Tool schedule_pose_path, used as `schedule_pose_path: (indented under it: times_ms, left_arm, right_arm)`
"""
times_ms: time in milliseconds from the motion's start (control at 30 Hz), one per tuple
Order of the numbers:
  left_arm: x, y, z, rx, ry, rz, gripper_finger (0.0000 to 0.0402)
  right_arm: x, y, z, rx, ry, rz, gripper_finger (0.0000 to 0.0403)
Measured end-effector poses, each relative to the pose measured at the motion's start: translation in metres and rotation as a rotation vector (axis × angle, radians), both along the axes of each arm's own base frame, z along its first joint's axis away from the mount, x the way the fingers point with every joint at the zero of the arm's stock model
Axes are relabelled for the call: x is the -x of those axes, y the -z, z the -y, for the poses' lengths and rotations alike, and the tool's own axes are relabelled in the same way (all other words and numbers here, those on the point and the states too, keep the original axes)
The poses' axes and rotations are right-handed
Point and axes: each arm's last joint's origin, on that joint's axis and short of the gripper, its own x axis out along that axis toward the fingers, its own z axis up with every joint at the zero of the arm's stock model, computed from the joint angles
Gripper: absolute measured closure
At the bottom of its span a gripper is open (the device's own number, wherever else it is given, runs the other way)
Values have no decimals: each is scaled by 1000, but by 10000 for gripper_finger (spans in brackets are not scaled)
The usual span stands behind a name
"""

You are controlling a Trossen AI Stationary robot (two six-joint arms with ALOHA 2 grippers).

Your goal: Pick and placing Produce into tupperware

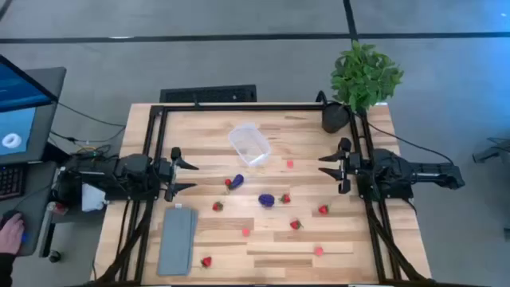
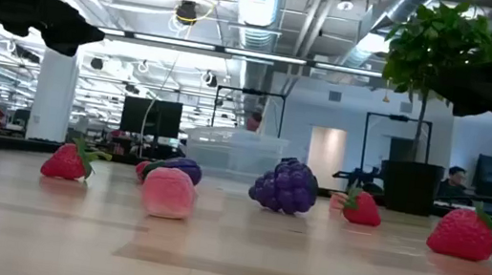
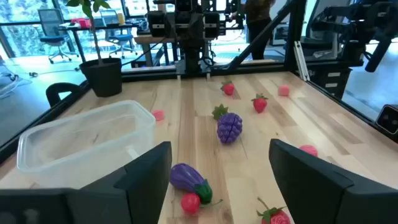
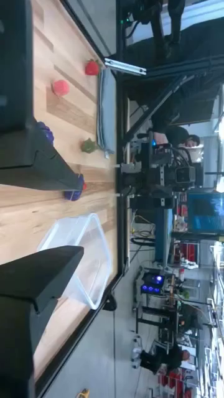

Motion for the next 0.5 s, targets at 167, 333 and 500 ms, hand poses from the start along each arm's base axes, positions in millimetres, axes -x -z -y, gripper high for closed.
schedule_pose_path:
  times_ms: [167, 333, 500]
  left_arm:
    - [0, 0, 0, -6, 1, 1, 141]
    - [0, 0, 0, -7, 1, 0, 141]
    - [0, 0, 0, 0, 0, 0, 141]
  right_arm:
    - [0, 0, 0, 0, 0, 1, 223]
    - [0, 0, 0, 0, -1, 0, 223]
    - [0, 0, 0, 0, 0, 0, 223]
